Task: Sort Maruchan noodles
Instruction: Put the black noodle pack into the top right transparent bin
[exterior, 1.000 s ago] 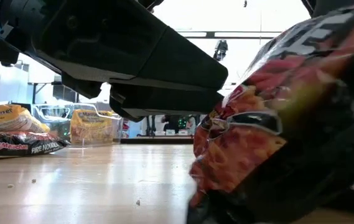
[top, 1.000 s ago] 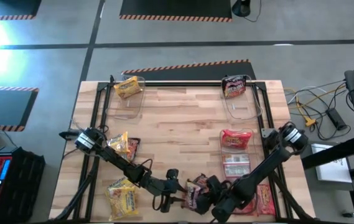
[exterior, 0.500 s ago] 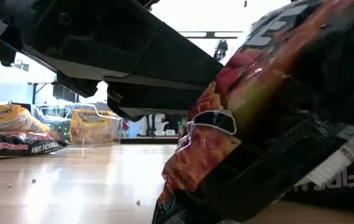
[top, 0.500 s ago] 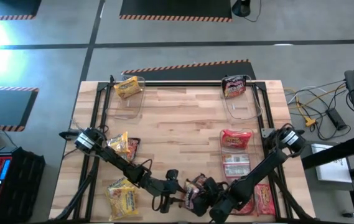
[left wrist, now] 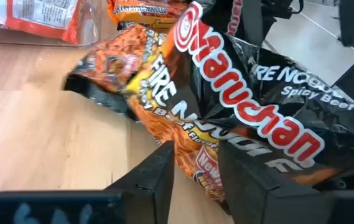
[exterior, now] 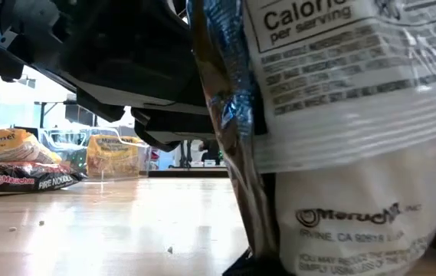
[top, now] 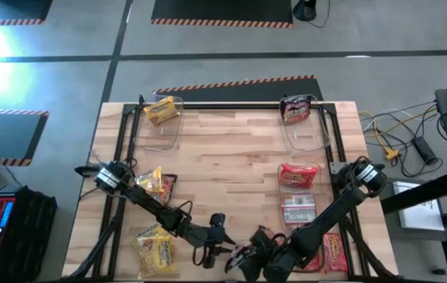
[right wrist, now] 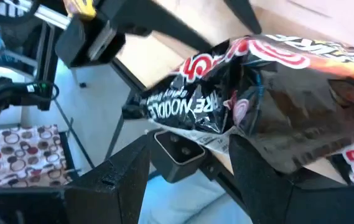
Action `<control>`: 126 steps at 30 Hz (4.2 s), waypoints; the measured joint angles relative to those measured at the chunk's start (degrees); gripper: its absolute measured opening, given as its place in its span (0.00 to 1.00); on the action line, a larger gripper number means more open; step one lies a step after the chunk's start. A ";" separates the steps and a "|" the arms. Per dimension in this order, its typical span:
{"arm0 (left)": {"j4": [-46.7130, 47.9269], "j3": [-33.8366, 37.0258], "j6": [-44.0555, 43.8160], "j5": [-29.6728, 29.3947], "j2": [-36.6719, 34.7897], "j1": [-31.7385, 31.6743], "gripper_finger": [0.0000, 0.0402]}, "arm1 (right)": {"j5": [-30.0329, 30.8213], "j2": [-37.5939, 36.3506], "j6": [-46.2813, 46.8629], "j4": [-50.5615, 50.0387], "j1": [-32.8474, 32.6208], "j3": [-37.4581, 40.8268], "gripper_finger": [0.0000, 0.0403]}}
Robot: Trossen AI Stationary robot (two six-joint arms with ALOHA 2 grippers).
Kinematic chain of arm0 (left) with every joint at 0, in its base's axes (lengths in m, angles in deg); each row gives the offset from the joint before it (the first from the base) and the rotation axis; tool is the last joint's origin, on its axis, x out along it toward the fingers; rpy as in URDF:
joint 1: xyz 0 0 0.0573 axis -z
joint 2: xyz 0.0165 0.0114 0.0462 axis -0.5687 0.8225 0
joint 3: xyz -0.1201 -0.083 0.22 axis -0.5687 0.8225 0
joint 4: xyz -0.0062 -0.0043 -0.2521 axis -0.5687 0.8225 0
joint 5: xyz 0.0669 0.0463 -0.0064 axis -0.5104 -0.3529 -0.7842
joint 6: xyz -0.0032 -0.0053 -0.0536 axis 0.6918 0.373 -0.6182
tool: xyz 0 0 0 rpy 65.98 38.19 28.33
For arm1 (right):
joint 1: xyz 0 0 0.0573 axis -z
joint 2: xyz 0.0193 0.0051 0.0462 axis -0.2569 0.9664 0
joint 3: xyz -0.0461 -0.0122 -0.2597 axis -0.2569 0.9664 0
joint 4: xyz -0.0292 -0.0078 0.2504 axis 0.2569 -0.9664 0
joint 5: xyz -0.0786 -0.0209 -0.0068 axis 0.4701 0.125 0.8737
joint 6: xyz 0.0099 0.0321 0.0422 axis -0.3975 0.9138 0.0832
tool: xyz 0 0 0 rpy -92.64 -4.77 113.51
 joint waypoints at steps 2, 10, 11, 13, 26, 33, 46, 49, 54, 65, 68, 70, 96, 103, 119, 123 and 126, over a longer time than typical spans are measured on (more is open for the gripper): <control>0.00 0.00 0.00 -0.02 0.00 -0.02 0.23 | -0.28 0.00 0.66 -0.11 0.00 -0.16 0.51; 0.00 0.00 0.00 0.00 0.00 0.00 0.16 | -4.35 -1.98 -3.37 -3.13 0.70 -0.22 0.51; 0.00 0.00 0.00 0.00 0.00 0.00 0.16 | -4.82 -2.66 -4.34 -4.49 0.91 -0.58 0.51; 0.04 0.00 0.00 0.00 0.00 0.00 0.15 | -4.80 -3.99 -7.16 -9.57 1.26 -1.85 0.51; 0.17 0.11 -0.98 -0.02 0.00 -0.48 0.11 | -5.08 -5.81 -45.46 -23.77 3.04 -8.61 0.51; 0.15 0.33 -0.94 -0.02 0.00 -1.56 0.11 | -6.49 -5.97 -50.42 -24.82 4.69 -8.54 0.51; 0.07 0.39 -0.89 0.00 0.00 -2.53 0.11 | -9.02 -5.99 -69.89 -30.63 7.36 -8.54 0.51; 0.01 0.39 -0.89 0.00 0.00 -2.54 0.11 | -7.81 -5.58 -76.44 -30.65 7.76 -8.54 0.51; 0.33 0.44 -0.88 0.00 0.00 -2.61 0.11 | -9.22 -4.67 -77.36 -29.26 8.62 -8.52 0.51; 0.66 0.44 -0.87 0.46 0.00 -2.78 0.11 | -14.97 -0.96 -75.57 -24.13 9.03 -8.52 0.51; 0.67 0.44 -0.87 0.46 0.00 -2.78 0.11 | -14.88 -0.57 -76.96 -23.97 9.42 -8.48 0.51; 0.66 0.44 -0.87 0.48 0.00 -2.78 0.11 | -14.84 -0.55 -77.78 -23.99 9.64 -8.48 0.51; 1.15 0.77 -0.46 0.13 0.00 -3.03 0.11 | -18.82 4.02 -79.19 -20.10 10.25 -7.91 0.33; 1.16 1.22 -0.60 -0.03 -0.40 -3.64 0.11 | -20.90 4.00 -79.86 -20.10 10.25 -8.00 0.16; 1.18 8.51 0.10 -5.10 -8.79 -6.85 0.11 | -13.91 -0.89 -93.91 -40.78 15.12 -14.68 0.14; -0.24 11.40 -1.08 -5.70 -10.15 -8.45 0.11 | -8.02 -2.24 -98.07 -49.59 18.55 -18.63 0.13; -2.58 13.18 -2.16 -5.47 -10.19 -9.43 0.11 | -3.78 -3.23 -96.51 -54.09 21.25 -20.72 0.13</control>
